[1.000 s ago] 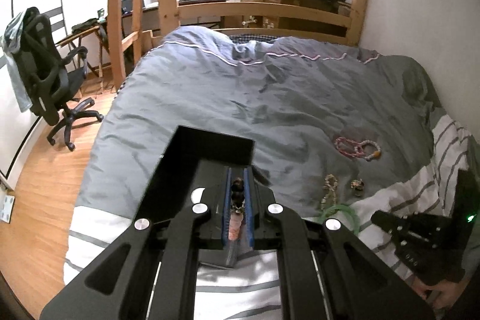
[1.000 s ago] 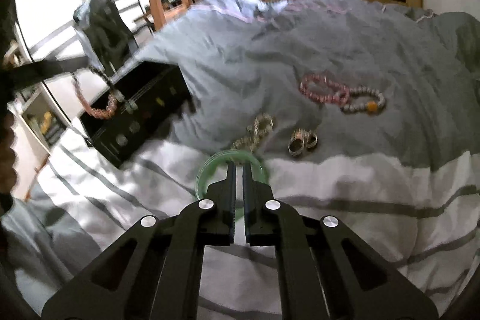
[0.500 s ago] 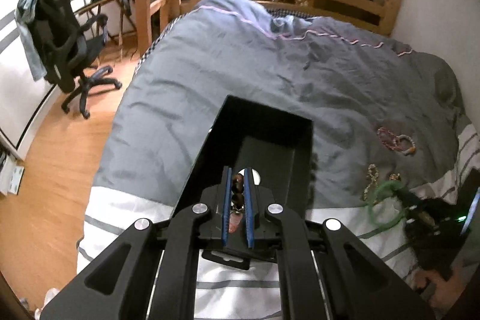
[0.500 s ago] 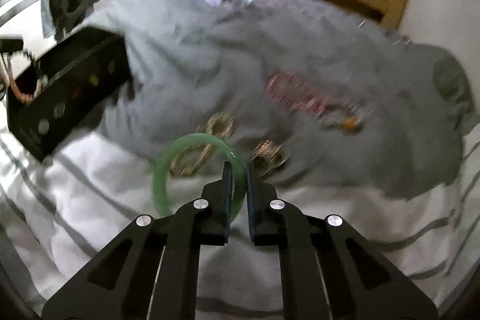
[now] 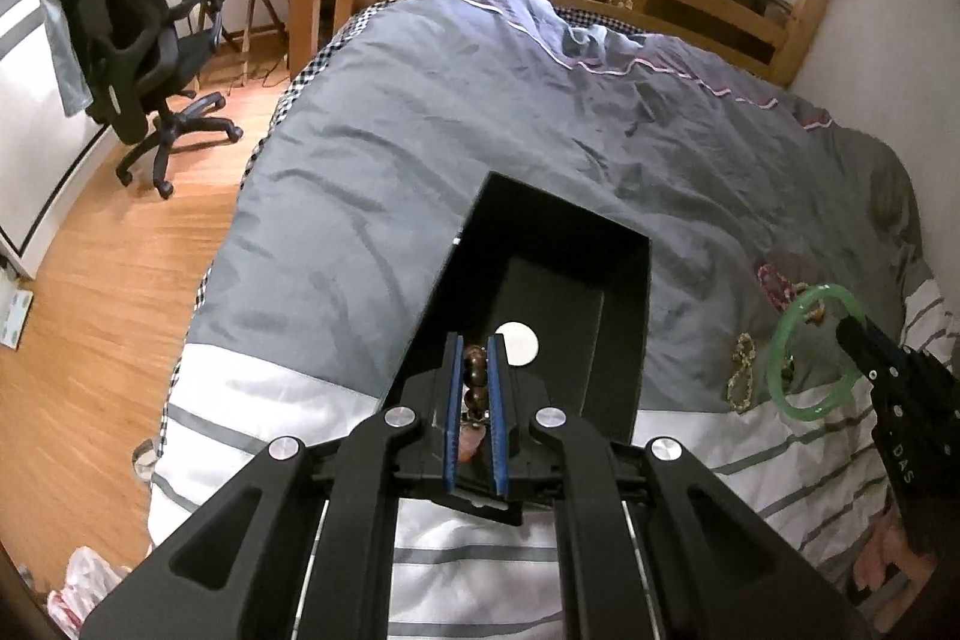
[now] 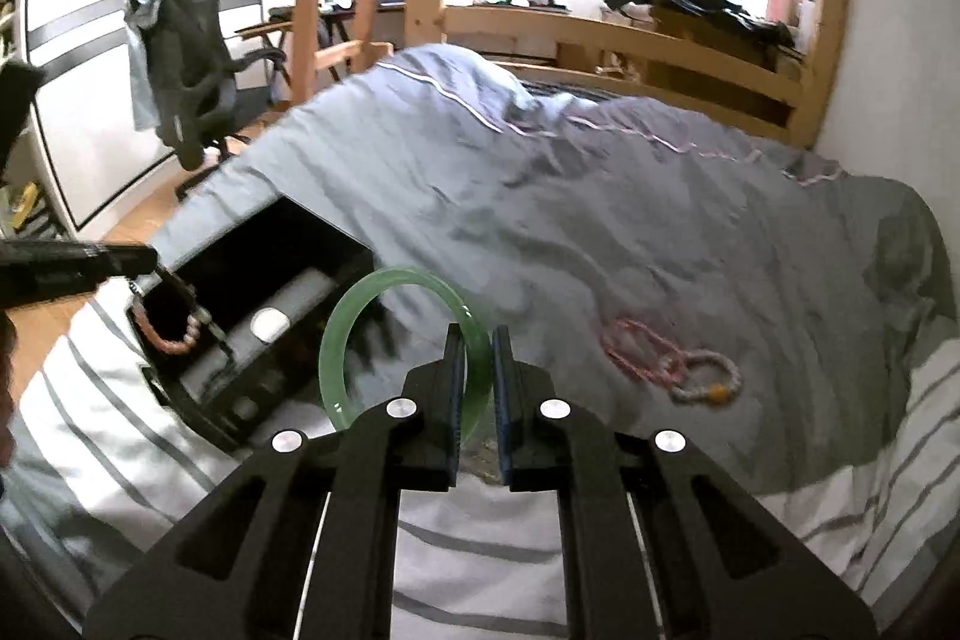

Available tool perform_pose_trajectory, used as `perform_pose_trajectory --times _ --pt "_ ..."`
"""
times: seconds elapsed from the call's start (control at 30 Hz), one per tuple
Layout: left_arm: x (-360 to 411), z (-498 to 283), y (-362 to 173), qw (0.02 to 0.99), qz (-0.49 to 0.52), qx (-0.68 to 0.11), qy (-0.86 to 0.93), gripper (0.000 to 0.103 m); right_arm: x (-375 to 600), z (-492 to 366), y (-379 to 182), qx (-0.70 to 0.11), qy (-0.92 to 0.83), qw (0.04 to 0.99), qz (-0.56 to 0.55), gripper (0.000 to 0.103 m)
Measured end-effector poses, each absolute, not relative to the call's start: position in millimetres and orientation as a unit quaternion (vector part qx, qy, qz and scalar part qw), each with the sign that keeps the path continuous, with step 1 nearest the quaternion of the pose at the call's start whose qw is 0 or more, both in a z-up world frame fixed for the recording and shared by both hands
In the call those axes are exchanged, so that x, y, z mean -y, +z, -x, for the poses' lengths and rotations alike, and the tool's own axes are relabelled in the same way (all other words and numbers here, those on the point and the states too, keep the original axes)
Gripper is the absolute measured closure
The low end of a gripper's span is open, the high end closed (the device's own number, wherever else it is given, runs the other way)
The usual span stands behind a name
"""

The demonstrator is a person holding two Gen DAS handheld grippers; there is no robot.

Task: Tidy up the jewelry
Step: 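Open the left tool over the box while the right tool drops the bangle in, then grasp the gold crystal bracelet with the left tool while the right tool grasps the pink crystal bracelet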

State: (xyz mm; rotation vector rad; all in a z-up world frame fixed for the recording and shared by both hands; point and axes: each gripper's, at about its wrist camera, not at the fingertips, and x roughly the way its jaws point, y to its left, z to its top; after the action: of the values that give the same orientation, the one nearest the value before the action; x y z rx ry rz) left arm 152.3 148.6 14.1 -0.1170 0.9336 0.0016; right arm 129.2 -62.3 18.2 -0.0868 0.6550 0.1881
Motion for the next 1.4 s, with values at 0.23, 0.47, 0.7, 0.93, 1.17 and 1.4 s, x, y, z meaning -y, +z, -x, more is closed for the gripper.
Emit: perform_pose_trajectory --times 0.23,0.47,0.7,0.93,1.17,1.4 --pt "-165 -154 14 0.889 0.084 -0.449 -0.019 0.095 13 -140 33 -0.317 0.122 0.939 0.058 0.093" --pt "-181 -155 11 0.887 0.096 -0.452 -0.003 0.095 -26 -145 33 -0.318 0.143 0.934 0.08 0.093" --pt "-190 -155 10 0.887 0.107 -0.449 0.0 0.095 -52 -154 18 -0.342 0.16 0.922 0.091 0.093" --pt "-189 -147 26 0.912 0.112 -0.394 0.003 0.058 -50 -144 16 -0.328 0.178 0.925 0.071 0.026" --pt "-155 -140 37 0.93 0.083 -0.358 -0.032 0.023 40 -134 28 -0.307 0.081 0.947 0.06 0.012" --pt "-88 -131 33 0.936 0.046 -0.336 -0.093 0.016 128 -119 29 -0.315 0.027 0.946 0.068 0.009"
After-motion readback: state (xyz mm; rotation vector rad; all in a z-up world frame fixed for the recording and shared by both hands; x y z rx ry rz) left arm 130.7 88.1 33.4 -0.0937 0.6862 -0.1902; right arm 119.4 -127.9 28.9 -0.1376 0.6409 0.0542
